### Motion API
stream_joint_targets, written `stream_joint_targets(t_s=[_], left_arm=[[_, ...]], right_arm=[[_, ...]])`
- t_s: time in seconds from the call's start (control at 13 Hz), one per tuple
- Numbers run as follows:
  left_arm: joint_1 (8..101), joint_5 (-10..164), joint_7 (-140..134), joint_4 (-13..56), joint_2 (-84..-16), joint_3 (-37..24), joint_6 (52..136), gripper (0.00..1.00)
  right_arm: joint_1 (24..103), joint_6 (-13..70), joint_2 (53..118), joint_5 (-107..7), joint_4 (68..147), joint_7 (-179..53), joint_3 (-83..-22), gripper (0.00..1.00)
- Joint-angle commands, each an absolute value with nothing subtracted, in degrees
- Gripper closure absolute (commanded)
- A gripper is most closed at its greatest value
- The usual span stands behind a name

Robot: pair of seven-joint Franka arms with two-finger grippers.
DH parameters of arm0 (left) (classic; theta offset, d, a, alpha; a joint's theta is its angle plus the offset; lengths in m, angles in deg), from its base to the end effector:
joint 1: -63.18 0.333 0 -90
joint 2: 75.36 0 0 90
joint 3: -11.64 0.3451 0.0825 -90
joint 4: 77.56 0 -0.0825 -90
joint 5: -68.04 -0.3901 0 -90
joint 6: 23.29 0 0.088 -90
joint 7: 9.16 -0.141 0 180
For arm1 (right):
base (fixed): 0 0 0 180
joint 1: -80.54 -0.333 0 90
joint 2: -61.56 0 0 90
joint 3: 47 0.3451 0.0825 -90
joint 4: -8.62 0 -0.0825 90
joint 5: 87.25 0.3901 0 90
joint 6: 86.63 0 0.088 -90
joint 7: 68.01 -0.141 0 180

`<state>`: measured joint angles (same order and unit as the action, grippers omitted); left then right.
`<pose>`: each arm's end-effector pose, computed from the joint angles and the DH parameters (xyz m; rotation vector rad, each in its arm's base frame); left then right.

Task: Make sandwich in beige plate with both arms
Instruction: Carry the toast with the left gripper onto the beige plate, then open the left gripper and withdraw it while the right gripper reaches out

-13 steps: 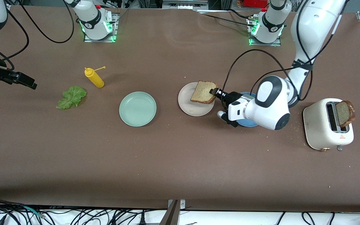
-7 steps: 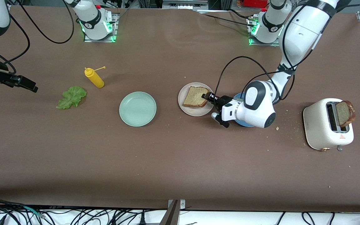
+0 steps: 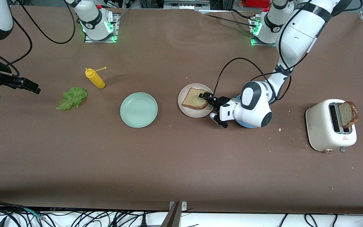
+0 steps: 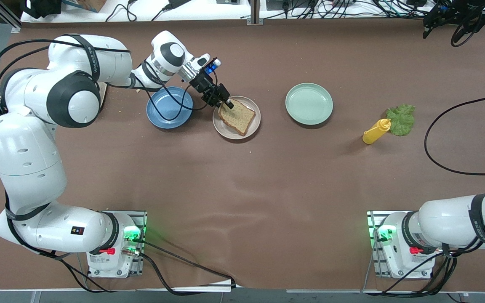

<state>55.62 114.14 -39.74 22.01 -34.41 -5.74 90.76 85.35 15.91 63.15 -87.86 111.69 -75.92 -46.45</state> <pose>0.5646 -0.3220 0.1748 2.1814 -0.4585 -0.4705 0.5714 -0.0439 0.5126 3.1126 -0.3279 -0.0574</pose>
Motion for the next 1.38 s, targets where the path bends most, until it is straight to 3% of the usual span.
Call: stream_joint_targets(t_s=[0.0,0.69,1.07,1.31], left_arm=[[56.1,115.3,-41.0,22.3,-36.5,-5.3,90.6,0.00],[60.7,94.4,-34.9,19.6,-46.5,-4.4,88.5,0.00],[61.9,75.7,-26.0,8.5,-50.1,-3.9,75.3,0.00],[61.7,65.3,-21.0,0.5,-50.6,-3.7,65.7,0.00]], right_arm=[[85.6,16.4,62.4,-87.8,112.4,-76.5,-45.9,0.01],[85.5,16.6,61.7,-88.0,113.5,-67.6,-45.9,0.01],[85.6,16.4,58.9,-86.5,118.8,-45.8,-48.5,0.01],[85.6,15.9,58.1,-77.3,123.0,-27.6,-53.7,0.01]])
